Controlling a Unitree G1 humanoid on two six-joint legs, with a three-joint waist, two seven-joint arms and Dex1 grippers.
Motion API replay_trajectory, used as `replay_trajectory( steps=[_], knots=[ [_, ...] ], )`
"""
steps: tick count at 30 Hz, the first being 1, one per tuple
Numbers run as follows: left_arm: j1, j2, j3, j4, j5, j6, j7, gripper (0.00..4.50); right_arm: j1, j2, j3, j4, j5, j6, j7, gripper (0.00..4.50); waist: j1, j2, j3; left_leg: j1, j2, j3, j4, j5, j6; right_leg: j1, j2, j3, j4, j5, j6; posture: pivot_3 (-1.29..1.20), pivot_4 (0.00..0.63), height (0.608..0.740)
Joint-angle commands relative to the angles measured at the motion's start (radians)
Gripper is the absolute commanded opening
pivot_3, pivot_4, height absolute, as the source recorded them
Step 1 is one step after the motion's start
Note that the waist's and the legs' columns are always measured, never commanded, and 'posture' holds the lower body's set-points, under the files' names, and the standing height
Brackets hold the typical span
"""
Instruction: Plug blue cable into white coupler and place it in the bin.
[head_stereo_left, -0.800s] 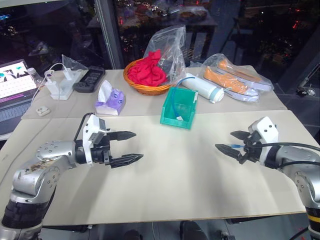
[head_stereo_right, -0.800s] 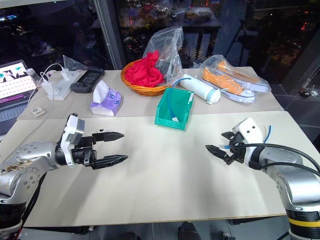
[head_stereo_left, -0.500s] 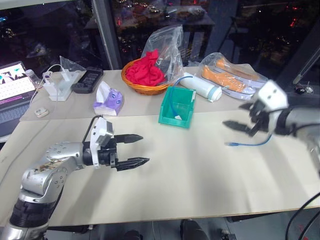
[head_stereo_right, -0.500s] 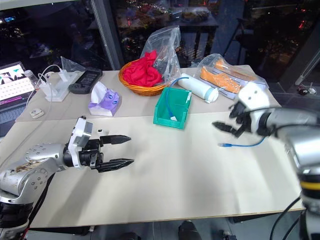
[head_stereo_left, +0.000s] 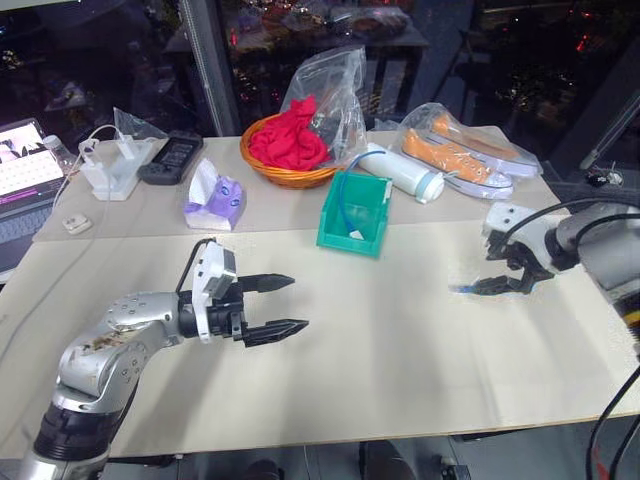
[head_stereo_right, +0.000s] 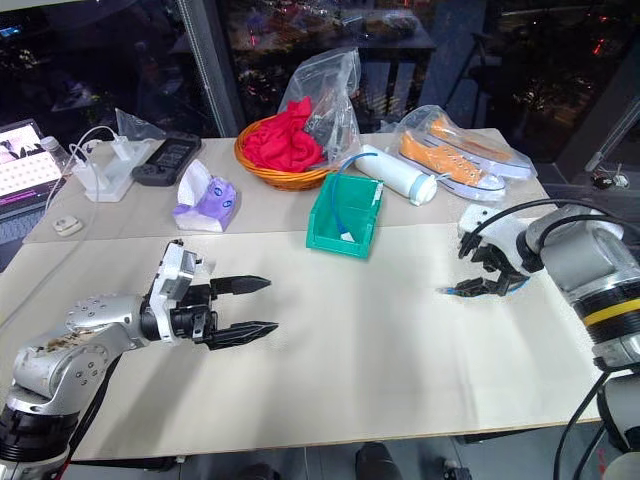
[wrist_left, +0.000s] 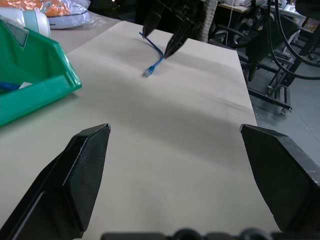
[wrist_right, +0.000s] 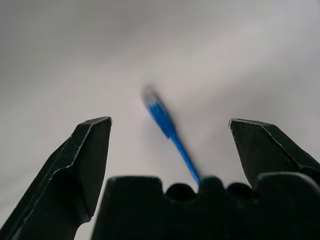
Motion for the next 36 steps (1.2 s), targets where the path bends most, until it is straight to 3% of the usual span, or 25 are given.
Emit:
replay_trajectory(
  steps=[1,11,12,16,22,24,31,36],
  knots=[
    [-0.003,0.005,0.030,-0.050,-0.028,-0.001,0.011,4.50,-0.012,0.037,-0.014,0.064,-0.040,-0.045,0.007,4.37,0.000,0.000,0.000,0.000,0.000,0.000,0.000,0.000,0.000,0.000,0.000,0.000,0.000,0.000,0.000,0.00,0.150,0.723],
    [0.012,0.040,0.053,-0.070,-0.044,0.015,0.026,4.50,0.001,0.151,-0.038,0.250,-0.098,-0.078,0.004,4.37,0.001,-0.003,-0.002,0.003,0.000,0.000,0.000,0.002,-0.003,0.003,0.000,0.000,0.000,0.000,0.000,0.00,0.150,0.723],
    [0.010,0.042,0.056,-0.070,-0.044,0.015,0.028,4.50,0.004,0.154,-0.042,0.257,-0.099,-0.085,0.010,3.86,0.001,-0.004,-0.002,0.004,0.000,0.000,0.000,0.001,-0.003,0.003,0.000,0.000,0.000,0.000,0.000,0.00,0.150,0.723],
    [0.006,0.045,0.059,-0.064,-0.042,0.013,0.035,4.50,0.013,0.165,-0.056,0.271,-0.102,-0.096,0.034,2.69,0.001,-0.004,-0.002,0.007,0.000,0.000,0.000,0.002,-0.003,0.005,0.000,0.000,0.000,0.000,0.000,0.00,0.150,0.723],
    [0.002,0.047,0.057,-0.065,-0.043,0.011,0.044,4.50,0.026,0.171,-0.065,0.273,-0.105,-0.104,0.056,0.52,0.001,-0.004,-0.003,0.007,0.000,0.000,0.000,0.002,-0.003,0.005,0.000,0.000,0.000,0.000,0.000,0.00,0.150,0.723],
    [0.000,0.048,0.058,-0.062,-0.041,0.009,0.045,4.50,0.035,0.172,-0.071,0.266,-0.105,-0.108,0.062,0.11,0.001,-0.004,-0.003,0.007,0.000,0.000,0.000,0.002,-0.003,0.005,0.000,0.000,0.000,0.000,0.000,0.00,0.150,0.723],
    [-0.006,0.056,0.064,-0.055,-0.041,0.011,0.049,4.50,0.074,0.204,-0.180,0.095,-0.016,-0.065,0.064,0.11,-0.002,-0.006,-0.004,0.007,0.000,0.000,0.000,0.002,-0.003,0.005,0.000,0.000,0.001,0.000,0.000,0.00,0.150,0.723],
    [-0.003,0.065,0.073,-0.063,-0.048,0.020,0.059,4.50,0.129,0.261,-0.305,-0.417,0.218,0.222,0.065,0.11,-0.018,-0.004,-0.002,0.006,0.000,0.000,0.000,0.002,-0.003,0.002,0.001,0.001,0.005,0.000,-0.001,0.00,0.150,0.723]
  ],
)
